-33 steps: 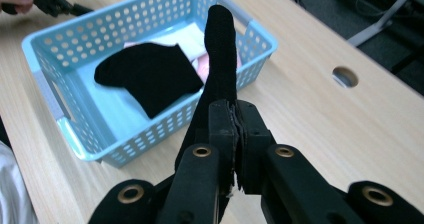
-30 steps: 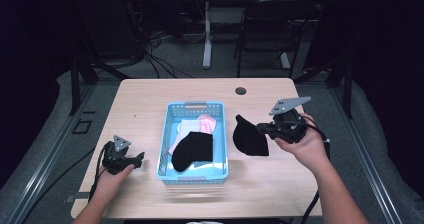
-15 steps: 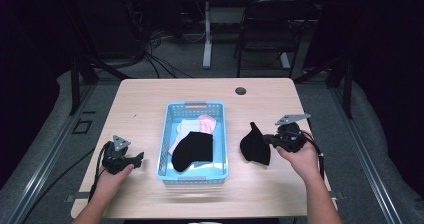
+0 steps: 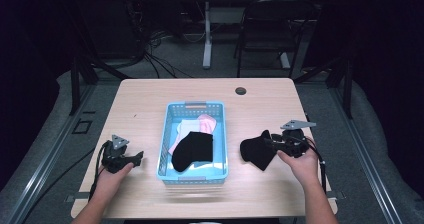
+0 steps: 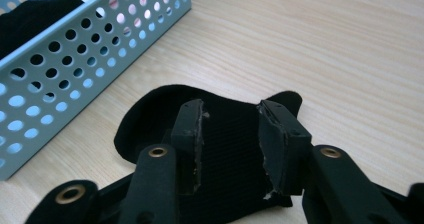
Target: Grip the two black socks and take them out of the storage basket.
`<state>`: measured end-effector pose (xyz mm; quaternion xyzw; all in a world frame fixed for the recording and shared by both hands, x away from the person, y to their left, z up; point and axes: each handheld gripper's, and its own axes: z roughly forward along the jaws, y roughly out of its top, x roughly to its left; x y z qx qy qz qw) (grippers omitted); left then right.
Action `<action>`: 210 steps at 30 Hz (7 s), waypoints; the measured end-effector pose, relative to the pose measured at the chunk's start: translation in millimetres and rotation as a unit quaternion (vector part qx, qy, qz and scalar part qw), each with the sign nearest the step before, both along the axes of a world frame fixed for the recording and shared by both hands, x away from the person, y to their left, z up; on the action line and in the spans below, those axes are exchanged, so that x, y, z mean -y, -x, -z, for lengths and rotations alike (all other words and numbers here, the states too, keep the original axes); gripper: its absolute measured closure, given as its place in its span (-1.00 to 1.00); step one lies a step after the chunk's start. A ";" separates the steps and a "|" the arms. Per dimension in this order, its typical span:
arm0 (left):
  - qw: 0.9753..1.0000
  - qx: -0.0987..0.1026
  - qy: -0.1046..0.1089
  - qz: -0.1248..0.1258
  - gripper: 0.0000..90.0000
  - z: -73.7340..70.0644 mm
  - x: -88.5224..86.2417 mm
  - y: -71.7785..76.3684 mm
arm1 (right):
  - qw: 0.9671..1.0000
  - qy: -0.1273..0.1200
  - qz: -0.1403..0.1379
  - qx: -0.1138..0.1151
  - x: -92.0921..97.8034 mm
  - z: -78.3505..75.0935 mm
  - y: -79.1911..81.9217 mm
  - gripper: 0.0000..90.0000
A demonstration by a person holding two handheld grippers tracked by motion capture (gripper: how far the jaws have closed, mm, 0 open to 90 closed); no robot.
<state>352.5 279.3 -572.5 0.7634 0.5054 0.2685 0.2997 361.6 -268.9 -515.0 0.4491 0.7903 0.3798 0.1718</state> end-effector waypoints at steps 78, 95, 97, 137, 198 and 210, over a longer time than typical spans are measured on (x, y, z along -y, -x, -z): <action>1.000 0.020 0.011 0.001 -0.57 -9.4 -7.2 7.6 | 0.942 0.171 -0.264 -0.115 -243.6 -8.8 -111.6 0.21; 1.000 0.020 0.008 0.002 -0.57 -8.6 -5.0 8.0 | 0.919 0.196 -0.295 -0.171 -245.9 -5.7 -107.6 0.91; 1.000 0.020 0.007 0.003 -0.57 -8.5 -4.9 7.7 | 0.918 0.196 -0.302 -0.166 -245.3 -9.2 -104.6 0.92; 1.000 0.017 -0.003 0.001 -0.56 -6.9 -3.6 8.3 | 0.946 0.076 -0.316 0.009 -182.5 -120.5 -29.1 0.93; 1.000 0.009 -0.012 -0.002 -0.56 -3.4 -0.5 5.1 | 0.987 0.040 -0.137 -0.068 -25.0 -45.9 -16.3 0.92; 1.000 0.011 -0.014 0.001 -0.56 -4.2 -0.5 6.6 | 0.996 0.005 -0.052 -0.078 8.9 -1.7 -4.5 0.91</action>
